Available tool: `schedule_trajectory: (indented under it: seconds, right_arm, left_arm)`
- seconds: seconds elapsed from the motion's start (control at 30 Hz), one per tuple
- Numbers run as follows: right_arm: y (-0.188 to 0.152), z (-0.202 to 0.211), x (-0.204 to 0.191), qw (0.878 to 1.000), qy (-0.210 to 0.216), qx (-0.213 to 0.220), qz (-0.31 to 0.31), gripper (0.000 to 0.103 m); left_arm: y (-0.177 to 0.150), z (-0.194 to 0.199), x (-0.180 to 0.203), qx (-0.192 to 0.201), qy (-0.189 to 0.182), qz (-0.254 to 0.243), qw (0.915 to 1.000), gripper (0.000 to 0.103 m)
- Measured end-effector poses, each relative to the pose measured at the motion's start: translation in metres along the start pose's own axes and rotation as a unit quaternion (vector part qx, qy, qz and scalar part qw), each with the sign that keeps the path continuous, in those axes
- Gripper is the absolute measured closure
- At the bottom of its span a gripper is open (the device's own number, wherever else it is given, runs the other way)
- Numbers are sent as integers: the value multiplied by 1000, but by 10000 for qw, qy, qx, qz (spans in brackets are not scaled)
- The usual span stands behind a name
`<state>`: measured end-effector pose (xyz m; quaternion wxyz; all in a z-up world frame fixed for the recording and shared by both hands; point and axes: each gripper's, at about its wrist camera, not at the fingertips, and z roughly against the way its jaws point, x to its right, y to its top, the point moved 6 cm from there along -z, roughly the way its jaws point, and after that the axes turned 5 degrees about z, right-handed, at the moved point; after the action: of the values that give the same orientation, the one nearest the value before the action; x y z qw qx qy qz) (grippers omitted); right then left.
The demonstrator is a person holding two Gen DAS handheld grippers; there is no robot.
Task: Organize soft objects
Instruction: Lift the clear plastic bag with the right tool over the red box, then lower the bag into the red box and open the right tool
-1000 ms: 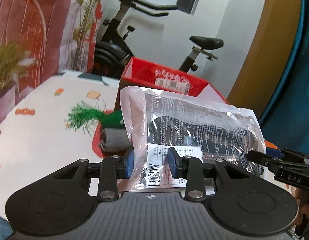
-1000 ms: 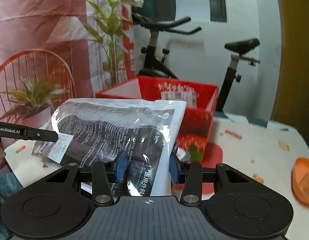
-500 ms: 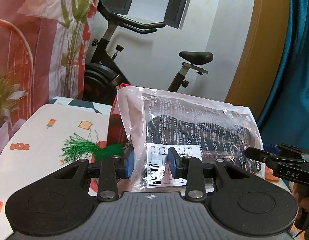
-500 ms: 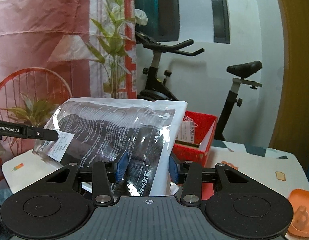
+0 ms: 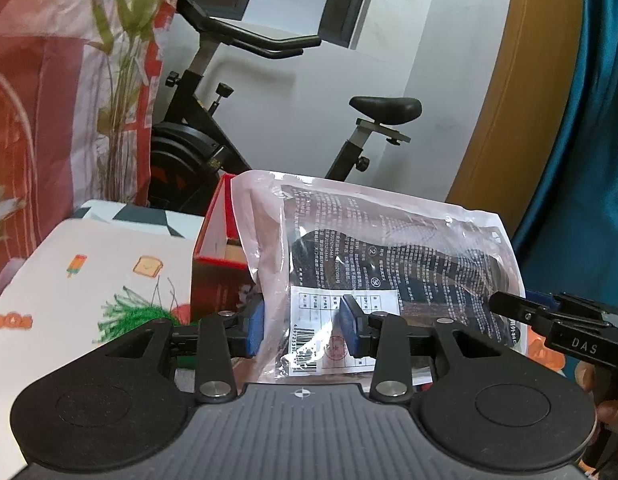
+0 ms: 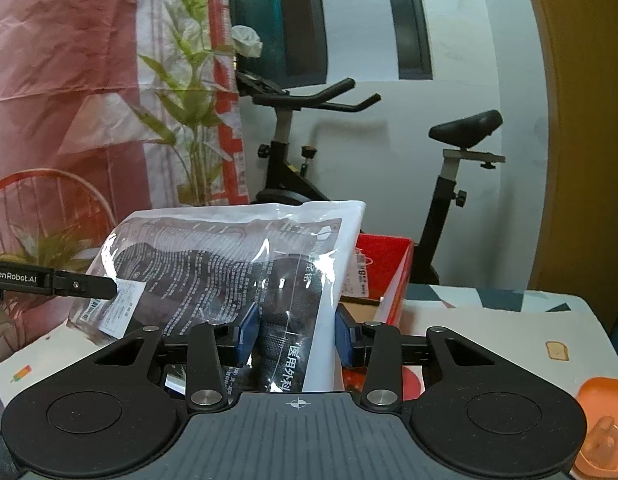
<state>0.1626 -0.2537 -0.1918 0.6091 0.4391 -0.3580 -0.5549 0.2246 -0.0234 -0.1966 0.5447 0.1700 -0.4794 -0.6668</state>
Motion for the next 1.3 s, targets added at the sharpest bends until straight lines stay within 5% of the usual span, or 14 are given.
schedule_trajectory:
  seconds: [0.3, 0.4, 0.77, 1.3]
  right_arm:
    - [45, -19, 28, 9990, -207, 372, -105, 67]
    - [57, -32, 44, 9983, -157, 434, -344, 75]
    - [59, -91, 63, 9973, 161, -118, -709, 89]
    - [26, -149, 83, 9895, 64, -917, -1117, 91]
  left_arm:
    - [48, -42, 1, -241, -222, 145, 9994, 63]
    - [63, -60, -1, -304, -253, 214, 9990, 63]
    - [72, -126, -34, -913, -29, 717, 9932, 63]
    - [60, -176, -39, -1507, 235, 439, 9873, 59]
